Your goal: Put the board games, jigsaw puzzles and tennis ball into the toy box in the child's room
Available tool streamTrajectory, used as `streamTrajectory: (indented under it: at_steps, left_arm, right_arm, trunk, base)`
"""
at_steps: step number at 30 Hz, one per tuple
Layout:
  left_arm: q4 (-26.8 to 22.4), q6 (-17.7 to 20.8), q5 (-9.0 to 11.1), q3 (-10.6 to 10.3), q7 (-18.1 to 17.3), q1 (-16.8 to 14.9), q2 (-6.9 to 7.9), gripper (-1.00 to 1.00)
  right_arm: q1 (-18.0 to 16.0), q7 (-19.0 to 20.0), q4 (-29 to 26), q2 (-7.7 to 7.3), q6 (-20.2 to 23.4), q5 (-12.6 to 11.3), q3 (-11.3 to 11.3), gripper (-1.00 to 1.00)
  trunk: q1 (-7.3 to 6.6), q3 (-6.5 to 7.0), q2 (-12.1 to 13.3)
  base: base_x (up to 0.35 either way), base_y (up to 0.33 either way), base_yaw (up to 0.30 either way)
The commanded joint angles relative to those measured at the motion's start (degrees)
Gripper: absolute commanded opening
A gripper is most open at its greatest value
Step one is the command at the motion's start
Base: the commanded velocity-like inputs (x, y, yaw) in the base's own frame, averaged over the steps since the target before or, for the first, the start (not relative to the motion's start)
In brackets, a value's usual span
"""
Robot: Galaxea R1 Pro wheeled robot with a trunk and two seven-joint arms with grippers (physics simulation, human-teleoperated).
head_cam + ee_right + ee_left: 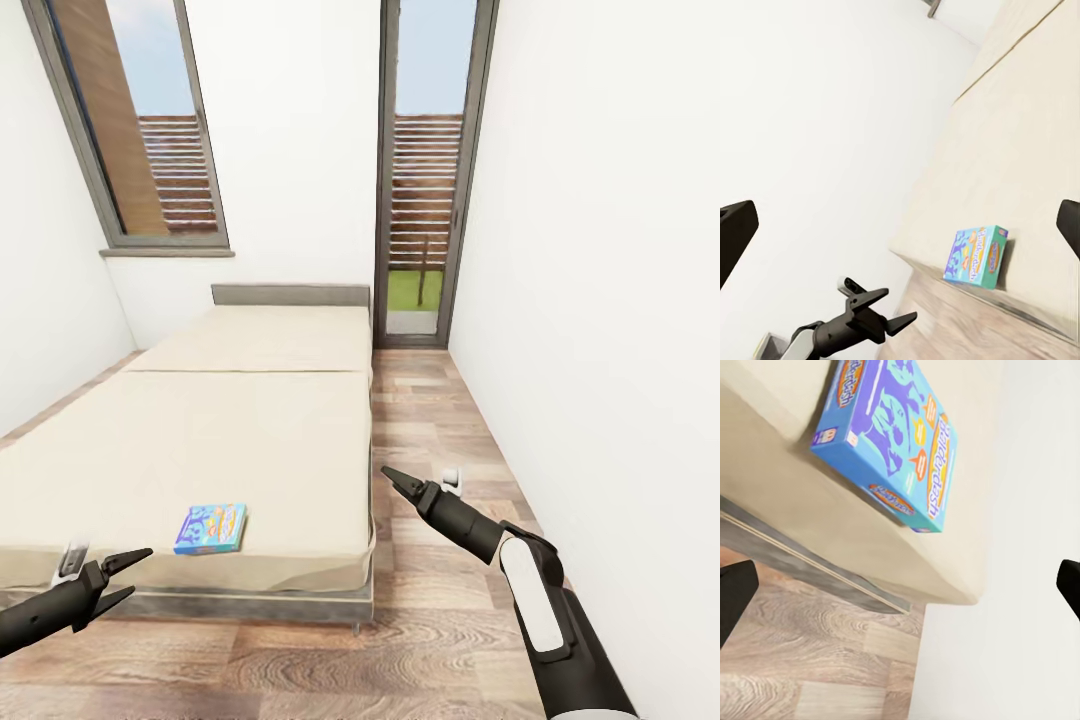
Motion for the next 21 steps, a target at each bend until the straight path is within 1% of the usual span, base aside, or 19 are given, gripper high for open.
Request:
streamTrajectory:
  at_steps: [1, 4, 7, 9, 10, 13, 16, 21]
  left_arm:
    - [0.0, 0.2, -0.2, 0.1, -0.3, 0.0, 0.00, 1.00]
    - [0.0, 0.2, -0.2, 0.1, -0.3, 0.0, -0.03, 1.00]
    - [0.0, 0.2, -0.3, 0.1, -0.3, 0.0, -0.03, 1.00]
    - [0.0, 0.2, -0.3, 0.1, -0.4, 0.0, -0.03, 1.00]
    - [0.0, 0.2, -0.3, 0.1, -0.4, 0.0, -0.05, 1.00]
    - [0.0, 0.2, -0.3, 0.1, -0.4, 0.0, -0.07, 1.00]
    - [0.0, 0.2, -0.3, 0.1, -0.4, 0.0, -0.08, 1.00]
    - [0.0, 0.2, -0.3, 0.0, -0.4, 0.0, -0.09, 1.00]
  right_arm:
    - [0.0, 0.2, 0.0, 0.05, 0.2, -0.1, -0.1, 1.00]
    - [0.0, 1.1, 0.0, -0.02, -0.7, -0.1, -0.1, 1.00]
    - [0.0, 5.2, 0.0, -0.05, -1.2, -0.1, 0.0, 1.00]
    - [0.0, 6.9, 0.0, -0.06, -1.3, 0.0, 0.0, 1.00]
    - [0.0, 8.6, 0.0, -0.06, -1.4, 0.0, 0.0, 1.00]
    - [0.0, 10.8, 0.0, -0.18, -1.6, 0.2, 0.0, 1.00]
    - [0.0, 11.7, 0.0, -0.37, -1.6, 0.2, 0.0, 1.00]
    - [0.0, 12.2, 0.0, -0.47, -1.7, 0.3, 0.0, 1.00]
  trunk:
    - [0.22, -0.24, -0.4]
    - [0.87, -0.78, -1.6]
    - [1.53, -1.31, -2.8]
    - [1.97, -1.67, -3.6]
    - [2.19, -1.85, -4.0]
    - [2.85, -2.39, -5.3]
    - [3.51, -2.93, -6.5]
    - [4.61, -3.83, -8.5]
  base:
    - [0.000, 0.000, 0.000]
    - [0.000, 0.000, 0.000]
    - [0.000, 0.000, 0.000]
    - [0.000, 0.000, 0.000]
    - [0.000, 0.000, 0.000]
    - [0.000, 0.000, 0.000]
    - [0.000, 0.000, 0.000]
    - [0.000, 0.000, 0.000]
